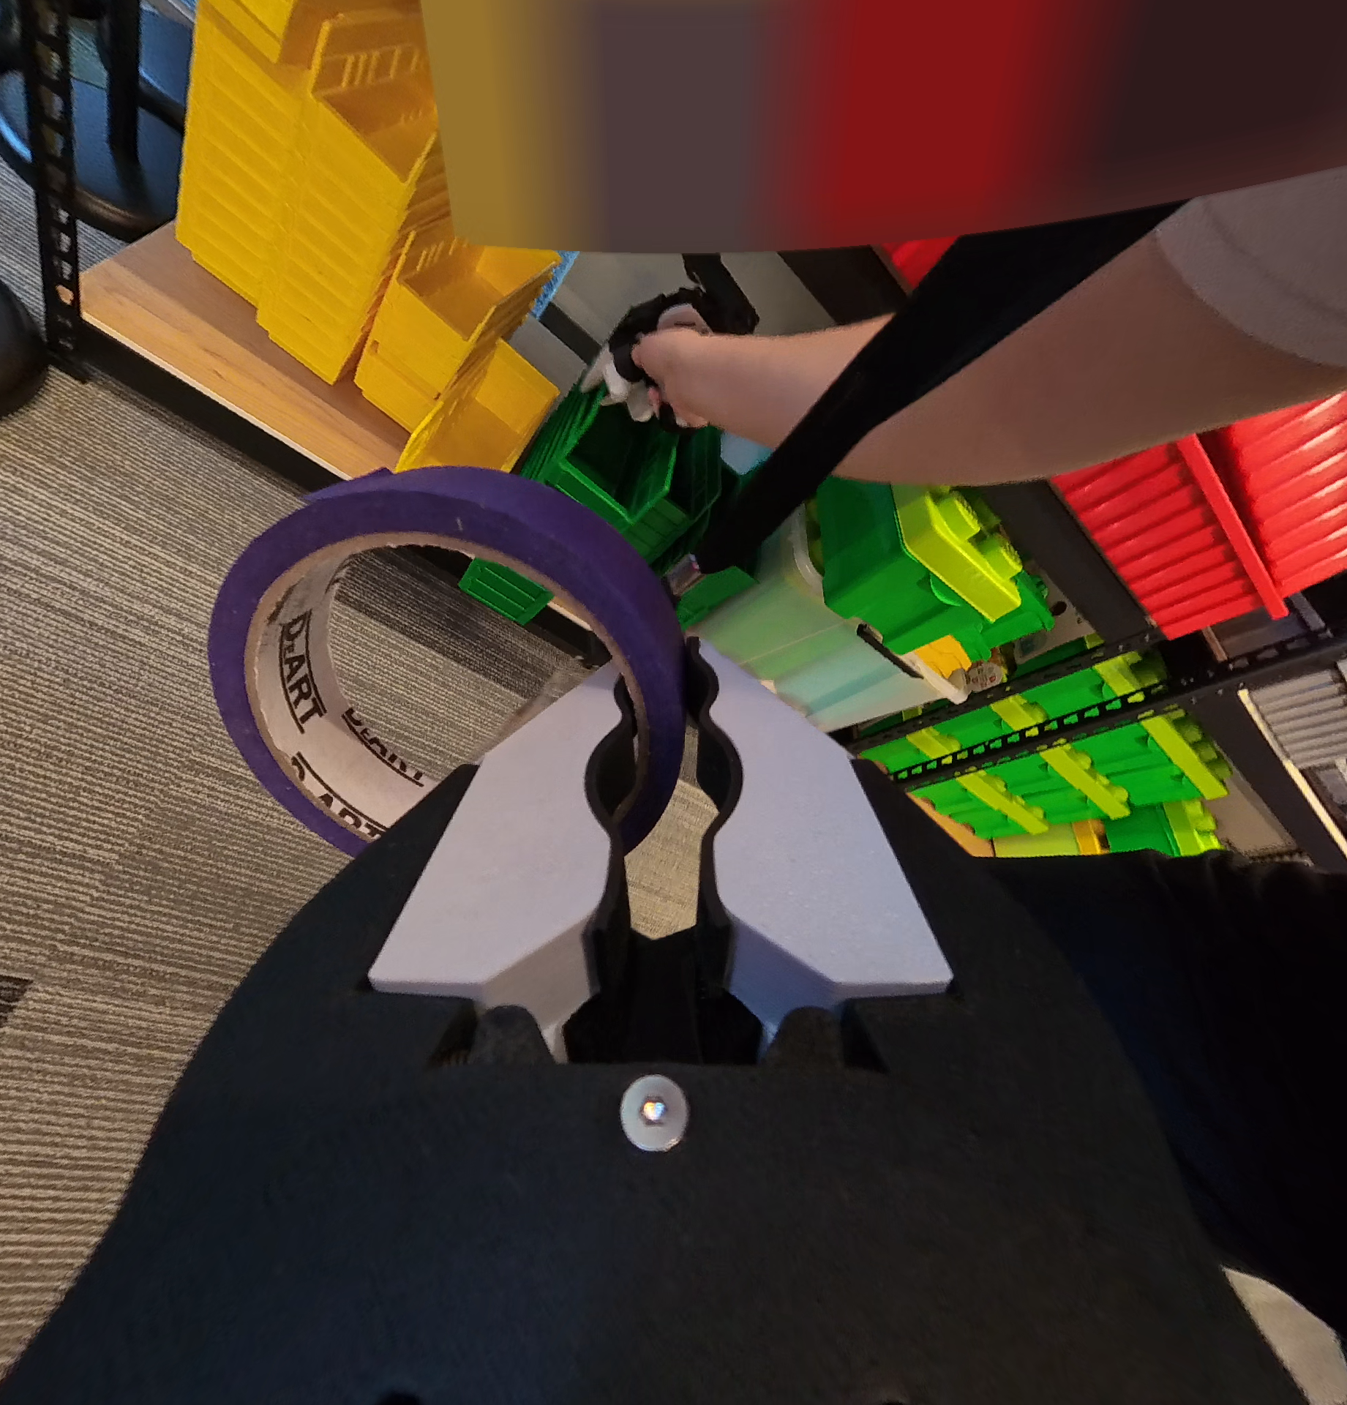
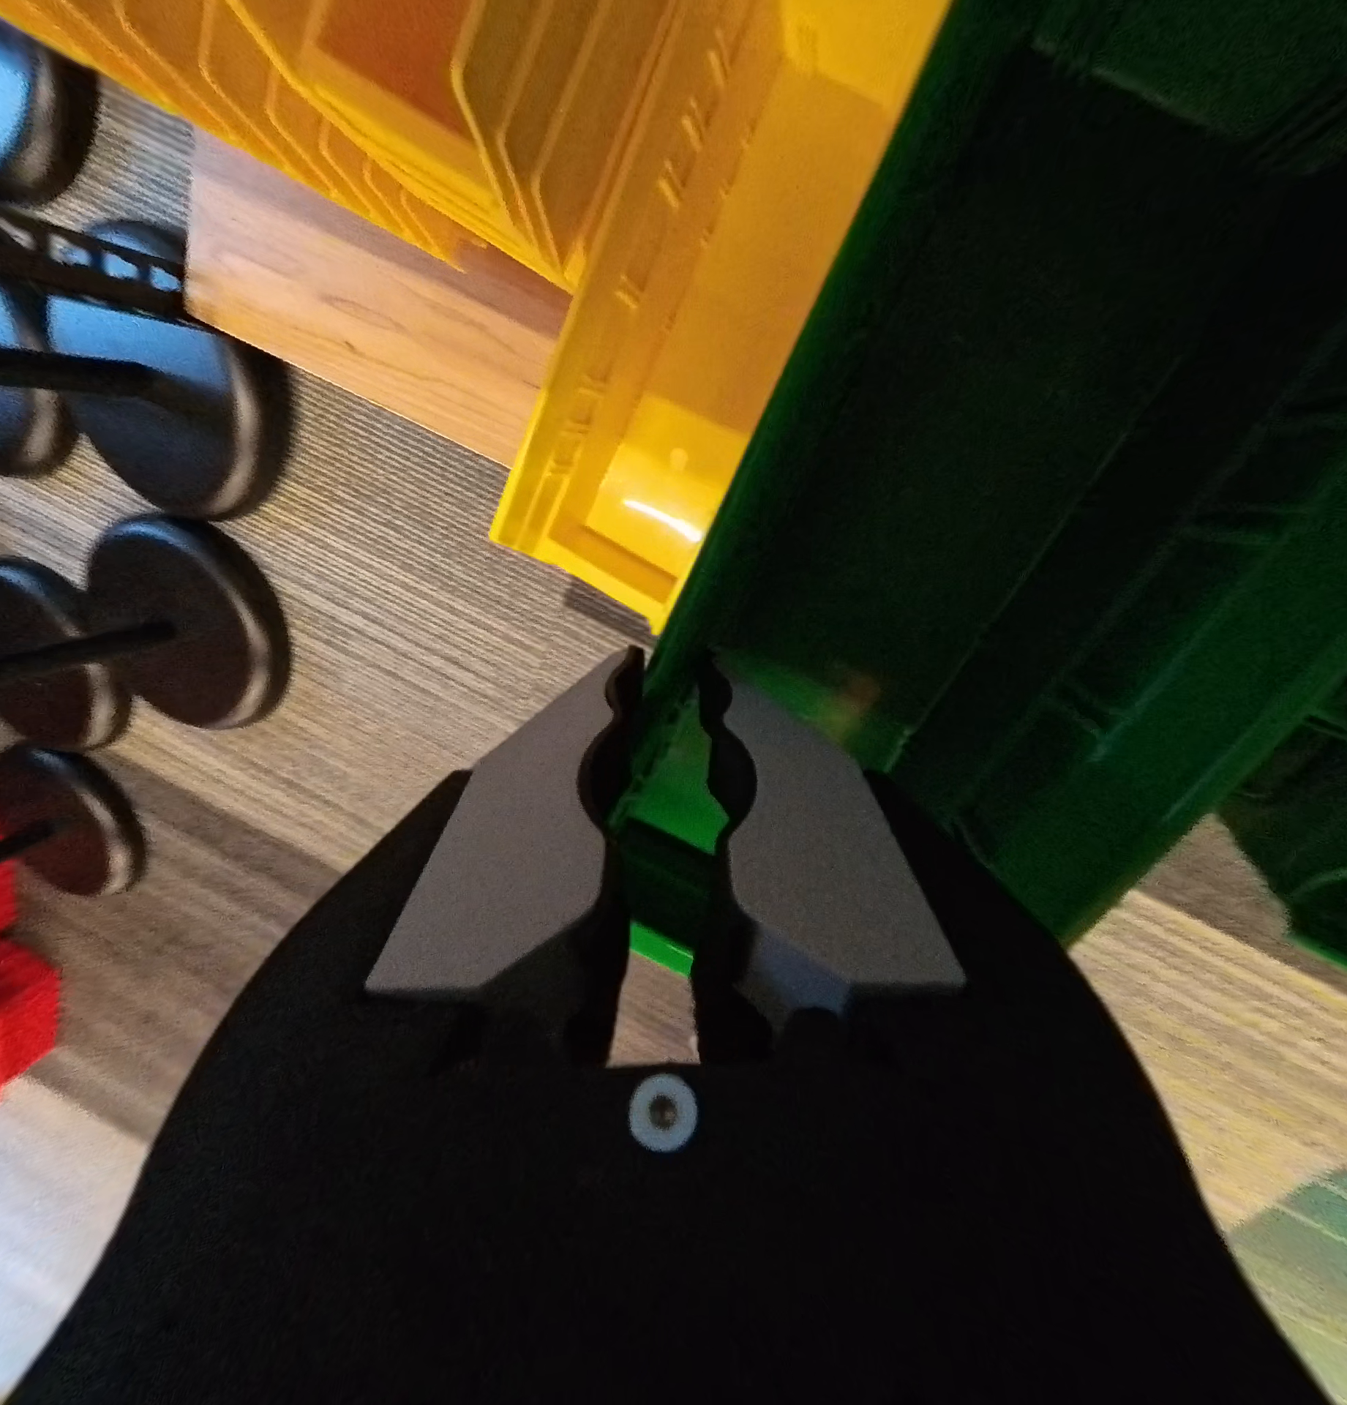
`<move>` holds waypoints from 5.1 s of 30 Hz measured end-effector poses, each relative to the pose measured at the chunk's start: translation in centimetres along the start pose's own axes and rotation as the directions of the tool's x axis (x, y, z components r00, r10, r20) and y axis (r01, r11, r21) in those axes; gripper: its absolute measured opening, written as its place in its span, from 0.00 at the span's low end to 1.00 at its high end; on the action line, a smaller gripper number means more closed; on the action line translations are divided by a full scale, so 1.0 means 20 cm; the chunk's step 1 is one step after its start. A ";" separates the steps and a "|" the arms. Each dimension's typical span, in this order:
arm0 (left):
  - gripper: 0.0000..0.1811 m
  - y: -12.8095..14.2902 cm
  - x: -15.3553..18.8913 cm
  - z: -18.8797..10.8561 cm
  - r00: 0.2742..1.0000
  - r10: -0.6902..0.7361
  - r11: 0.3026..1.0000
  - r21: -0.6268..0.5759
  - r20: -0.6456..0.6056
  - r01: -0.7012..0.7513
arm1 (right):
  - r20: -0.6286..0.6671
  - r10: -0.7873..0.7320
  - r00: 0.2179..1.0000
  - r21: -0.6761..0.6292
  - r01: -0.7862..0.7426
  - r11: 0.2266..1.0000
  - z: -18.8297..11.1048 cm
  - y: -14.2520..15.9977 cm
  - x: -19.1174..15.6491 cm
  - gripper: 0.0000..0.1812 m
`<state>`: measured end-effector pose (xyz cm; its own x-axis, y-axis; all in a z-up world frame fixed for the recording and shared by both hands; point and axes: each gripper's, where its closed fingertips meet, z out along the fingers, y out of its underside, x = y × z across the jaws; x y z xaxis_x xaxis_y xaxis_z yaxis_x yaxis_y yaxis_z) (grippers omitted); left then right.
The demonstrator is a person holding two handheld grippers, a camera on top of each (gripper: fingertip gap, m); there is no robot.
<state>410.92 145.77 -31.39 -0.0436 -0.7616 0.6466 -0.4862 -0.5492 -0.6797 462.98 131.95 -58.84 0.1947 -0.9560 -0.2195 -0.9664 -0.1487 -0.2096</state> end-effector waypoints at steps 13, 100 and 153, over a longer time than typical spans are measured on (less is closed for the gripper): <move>0.04 0.02 -0.02 -0.12 1.000 -0.008 1.000 0.005 0.019 0.008 | -0.128 -0.147 0.981 0.009 0.150 0.989 -0.16 0.03 0.10 0.03; 0.04 -1.94 0.78 -1.29 0.822 0.533 0.838 0.259 -0.198 -0.481 | -0.357 -0.318 0.878 0.049 0.357 0.933 -2.67 1.74 -0.05 0.00; 0.04 2.31 5.74 -1.59 -0.606 -0.427 0.713 0.162 -0.671 -0.683 | -0.479 0.828 -0.292 0.689 -0.709 0.149 -5.11 7.30 1.69 0.00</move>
<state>355.76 43.86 22.52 -0.3518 0.9268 0.1313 -0.1752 0.0726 -0.9819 311.32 52.06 0.44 -0.9373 0.0344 0.3468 -0.1665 0.8299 -0.5324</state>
